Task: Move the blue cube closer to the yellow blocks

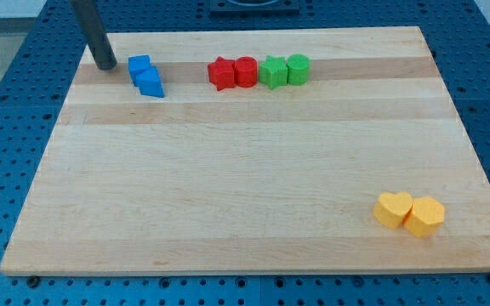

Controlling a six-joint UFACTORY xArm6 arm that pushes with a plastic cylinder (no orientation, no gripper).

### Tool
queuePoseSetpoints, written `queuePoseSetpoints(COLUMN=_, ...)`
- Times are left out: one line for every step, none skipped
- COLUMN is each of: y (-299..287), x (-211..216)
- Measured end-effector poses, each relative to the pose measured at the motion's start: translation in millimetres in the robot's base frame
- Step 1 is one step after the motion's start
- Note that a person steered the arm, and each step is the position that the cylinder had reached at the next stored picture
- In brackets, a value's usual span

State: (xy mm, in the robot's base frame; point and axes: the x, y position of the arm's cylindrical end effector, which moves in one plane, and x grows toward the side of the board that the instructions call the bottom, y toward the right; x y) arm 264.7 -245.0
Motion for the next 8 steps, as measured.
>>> queuePoseSetpoints(y=32.3, x=-5.7)
queuePoseSetpoints(y=49.2, x=-5.3)
queuePoseSetpoints(y=49.2, x=-0.6)
queuePoseSetpoints(y=49.0, x=13.0)
queuePoseSetpoints(y=49.0, x=29.8)
queuePoseSetpoints(y=49.0, x=46.8)
queuePoseSetpoints(y=49.0, x=61.9)
queuePoseSetpoints(y=51.2, x=67.9)
